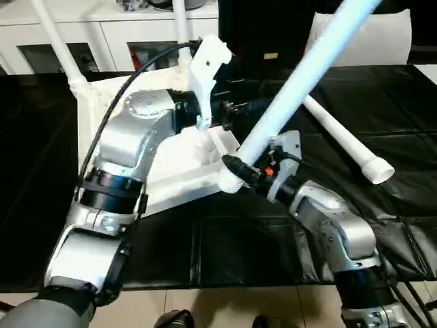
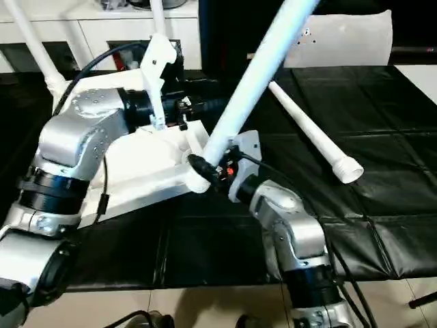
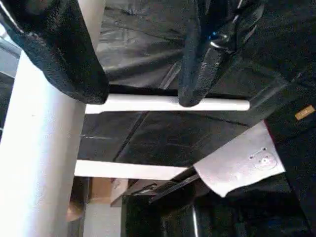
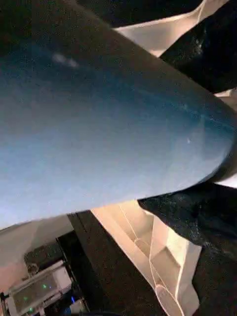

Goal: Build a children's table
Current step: Insert table leg to table base

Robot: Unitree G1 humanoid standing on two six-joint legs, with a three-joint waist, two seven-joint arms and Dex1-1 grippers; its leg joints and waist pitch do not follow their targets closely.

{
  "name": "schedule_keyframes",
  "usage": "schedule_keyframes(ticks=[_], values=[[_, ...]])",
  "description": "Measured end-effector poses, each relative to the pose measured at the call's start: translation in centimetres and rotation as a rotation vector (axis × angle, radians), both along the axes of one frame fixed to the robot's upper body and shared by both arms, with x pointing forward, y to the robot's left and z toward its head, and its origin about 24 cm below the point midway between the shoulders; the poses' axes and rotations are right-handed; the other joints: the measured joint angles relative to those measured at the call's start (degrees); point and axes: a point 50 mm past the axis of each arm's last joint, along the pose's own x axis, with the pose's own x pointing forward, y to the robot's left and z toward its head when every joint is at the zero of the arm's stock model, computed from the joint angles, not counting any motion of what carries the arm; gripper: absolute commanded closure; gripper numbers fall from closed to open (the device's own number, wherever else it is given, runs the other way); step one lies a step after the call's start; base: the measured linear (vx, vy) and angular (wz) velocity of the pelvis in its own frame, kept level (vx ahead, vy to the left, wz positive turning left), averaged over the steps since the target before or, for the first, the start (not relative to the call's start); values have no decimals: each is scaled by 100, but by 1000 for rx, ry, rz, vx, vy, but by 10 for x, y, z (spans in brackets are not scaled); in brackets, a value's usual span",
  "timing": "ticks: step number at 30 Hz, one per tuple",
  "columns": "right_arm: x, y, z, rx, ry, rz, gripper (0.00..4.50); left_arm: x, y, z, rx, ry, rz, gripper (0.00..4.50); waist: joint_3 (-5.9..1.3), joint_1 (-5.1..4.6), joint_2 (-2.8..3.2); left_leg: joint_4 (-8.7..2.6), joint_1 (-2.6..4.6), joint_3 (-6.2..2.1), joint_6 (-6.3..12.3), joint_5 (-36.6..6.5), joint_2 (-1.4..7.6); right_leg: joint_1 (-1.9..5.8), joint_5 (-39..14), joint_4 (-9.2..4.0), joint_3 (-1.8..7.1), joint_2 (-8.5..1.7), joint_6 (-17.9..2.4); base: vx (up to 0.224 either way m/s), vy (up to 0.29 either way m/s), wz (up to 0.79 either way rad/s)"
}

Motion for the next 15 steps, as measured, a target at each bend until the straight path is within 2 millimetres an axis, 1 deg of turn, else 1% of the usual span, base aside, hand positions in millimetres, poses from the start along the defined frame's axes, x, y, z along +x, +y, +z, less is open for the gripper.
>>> schedule_keyframes(ticks=[1,2,4,5,6,8,11,13,14,15], values=[[0,-1,0,-5,3,-4,262,0,2,-2,1,0,13,160,-4,-2,6,1,0,0,0,0,0,0,1,-1,0,0,0,0,0,0],[1,-3,-1,-16,8,-14,262,2,9,-6,17,-4,49,144,-11,-7,16,2,0,1,0,0,0,1,1,-1,1,0,1,0,0,0],[1,-9,-2,-37,18,-43,262,4,27,-15,49,4,131,141,-29,-29,45,2,1,0,0,0,0,1,1,-2,2,1,1,0,0,0],[1,-16,-3,-54,23,-71,262,5,39,-23,67,14,177,132,-39,-35,61,1,1,1,0,0,0,1,1,-4,1,2,2,0,0,0],[1,-20,-4,-61,25,-88,262,4,46,-29,79,27,206,132,-43,-34,68,1,2,1,0,0,1,1,0,-3,0,2,4,0,0,0],[0,-26,-2,-85,16,-130,262,2,61,-46,75,73,263,100,-51,-35,82,0,2,1,-1,0,4,1,-1,-4,-1,5,5,0,0,0],[-2,-27,-2,-87,31,-174,262,-7,71,-70,115,108,303,87,-55,-35,81,0,5,0,-1,0,5,5,-1,-6,-1,5,5,0,0,0],[-4,-29,-3,-88,33,-194,262,-18,76,-87,129,139,298,87,-55,-39,80,1,8,1,-1,0,4,8,-2,-8,0,5,6,0,0,0],[-5,-32,-2,-93,30,-215,262,-27,74,-100,120,171,266,82,-55,-34,79,1,8,3,-1,0,4,9,-2,-11,0,5,7,0,0,0],[-5,-34,-2,-93,31,-231,262,-32,71,-108,129,195,239,82,-56,-17,76,2,6,3,0,0,5,9,-1,-11,-1,5,7,0,0,0]])
